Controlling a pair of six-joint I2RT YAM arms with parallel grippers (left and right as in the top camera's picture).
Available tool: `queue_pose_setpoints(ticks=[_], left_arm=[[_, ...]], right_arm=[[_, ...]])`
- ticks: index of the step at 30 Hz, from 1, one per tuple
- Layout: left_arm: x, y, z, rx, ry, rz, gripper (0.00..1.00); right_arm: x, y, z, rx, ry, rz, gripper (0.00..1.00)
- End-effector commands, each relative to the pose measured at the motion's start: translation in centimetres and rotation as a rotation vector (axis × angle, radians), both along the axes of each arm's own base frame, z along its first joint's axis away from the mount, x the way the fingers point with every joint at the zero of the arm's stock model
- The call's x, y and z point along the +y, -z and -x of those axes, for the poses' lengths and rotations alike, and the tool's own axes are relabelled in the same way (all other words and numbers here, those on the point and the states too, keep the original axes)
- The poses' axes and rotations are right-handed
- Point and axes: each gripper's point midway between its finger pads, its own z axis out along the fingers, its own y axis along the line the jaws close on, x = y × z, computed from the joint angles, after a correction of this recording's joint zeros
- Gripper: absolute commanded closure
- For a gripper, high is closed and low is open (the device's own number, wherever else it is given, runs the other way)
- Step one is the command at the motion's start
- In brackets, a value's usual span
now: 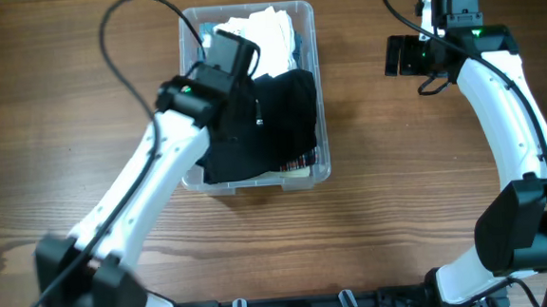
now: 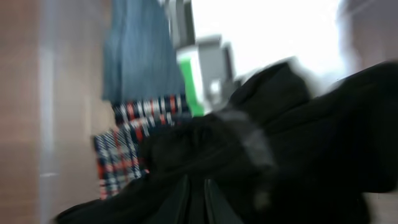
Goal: Pack container
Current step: 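Lower the black garment onto the plaid shirt and release it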
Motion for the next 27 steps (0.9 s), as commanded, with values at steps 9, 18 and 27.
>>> queue_pose_setpoints(ticks=[9, 18, 27], left_arm=[[2.3, 8.5, -1.1, 0.151, -0.076, -0.162, 0.96], [1.3, -1.8, -1.3, -0.079, -0.069, -0.021, 0.91], [-2.2, -6.1, -0.7, -0.158, 0.026, 0.197, 0.96]], right_arm=[[-0.2, -1.7, -0.3, -0.045, 0.022, -0.001, 0.00], [-0.2, -1.7, -0.3, -0.045, 0.022, -0.001, 0.00], [-0.2, -1.7, -0.3, -0.045, 0.022, -0.001, 0.00]])
